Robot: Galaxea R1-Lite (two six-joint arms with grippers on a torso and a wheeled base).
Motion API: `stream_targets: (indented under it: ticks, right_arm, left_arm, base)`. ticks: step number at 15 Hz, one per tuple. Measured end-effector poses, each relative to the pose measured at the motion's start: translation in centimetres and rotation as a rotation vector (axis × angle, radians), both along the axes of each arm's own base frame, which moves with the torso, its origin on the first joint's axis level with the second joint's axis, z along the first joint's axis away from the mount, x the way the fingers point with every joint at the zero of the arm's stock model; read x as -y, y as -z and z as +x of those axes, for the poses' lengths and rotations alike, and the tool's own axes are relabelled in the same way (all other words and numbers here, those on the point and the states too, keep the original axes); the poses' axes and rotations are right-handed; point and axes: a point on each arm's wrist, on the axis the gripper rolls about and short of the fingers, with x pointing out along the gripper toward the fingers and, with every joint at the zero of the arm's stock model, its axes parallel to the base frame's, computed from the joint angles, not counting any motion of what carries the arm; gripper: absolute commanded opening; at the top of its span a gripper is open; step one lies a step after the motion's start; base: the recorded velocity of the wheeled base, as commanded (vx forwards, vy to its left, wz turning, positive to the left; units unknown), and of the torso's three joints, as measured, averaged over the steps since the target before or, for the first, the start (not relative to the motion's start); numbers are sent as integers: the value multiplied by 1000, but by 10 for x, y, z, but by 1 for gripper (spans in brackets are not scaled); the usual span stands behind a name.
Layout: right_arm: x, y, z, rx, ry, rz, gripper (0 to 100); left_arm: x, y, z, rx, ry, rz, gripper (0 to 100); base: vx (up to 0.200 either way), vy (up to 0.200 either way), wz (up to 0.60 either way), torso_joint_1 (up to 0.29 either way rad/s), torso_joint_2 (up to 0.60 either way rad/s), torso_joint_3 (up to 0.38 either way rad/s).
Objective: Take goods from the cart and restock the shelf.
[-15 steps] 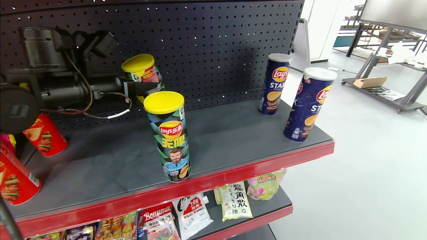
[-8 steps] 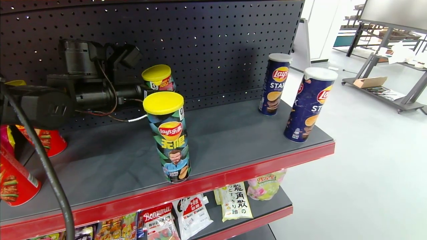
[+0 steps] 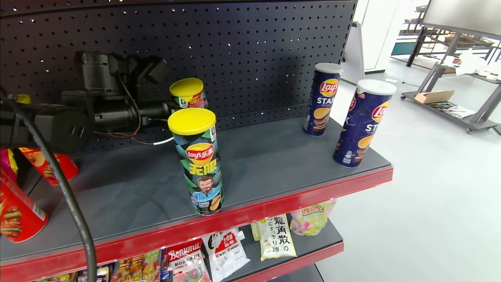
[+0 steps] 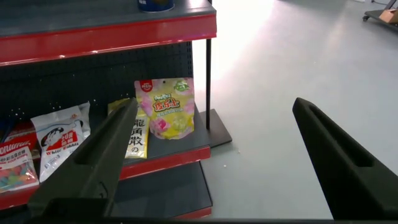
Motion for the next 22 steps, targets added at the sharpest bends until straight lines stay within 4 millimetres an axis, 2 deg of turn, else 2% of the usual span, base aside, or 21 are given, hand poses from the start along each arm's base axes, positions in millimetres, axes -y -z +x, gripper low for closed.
stream_targets:
  ticks: [1, 4, 10, 15, 18, 20, 22]
  right_arm:
    - [0, 0, 0, 0, 0, 0, 100]
    - [0, 0, 0, 0, 0, 0, 100]
    - [0, 0, 0, 0, 0, 0, 100]
    - [0, 0, 0, 0, 0, 0, 100]
    - [0, 0, 0, 0, 0, 0, 100]
    - [0, 0, 0, 0, 0, 0, 100]
    - [0, 0, 0, 0, 0, 0, 100]
  left_arm:
    - [0, 1, 0, -4, 0, 2, 100]
    - [-1, 9, -1, -34, -2, 15, 100]
    - [-3, 10, -3, -41, -11, 12, 100]
    - [-20, 21, -24, -91, -45, 23, 100]
    - [-35, 30, -48, -135, -77, 31, 100]
    - [-41, 33, -72, -156, -85, 35, 100]
    - [-46, 38, -104, -175, -86, 38, 100]
  base:
    - [0, 0, 0, 0, 0, 0]
    - [0, 0, 0, 0, 0, 0]
    - [0, 0, 0, 0, 0, 0]
    - [0, 0, 0, 0, 0, 0]
    - [0, 0, 0, 0, 0, 0]
    - [0, 0, 0, 0, 0, 0]
    - [0, 0, 0, 0, 0, 0]
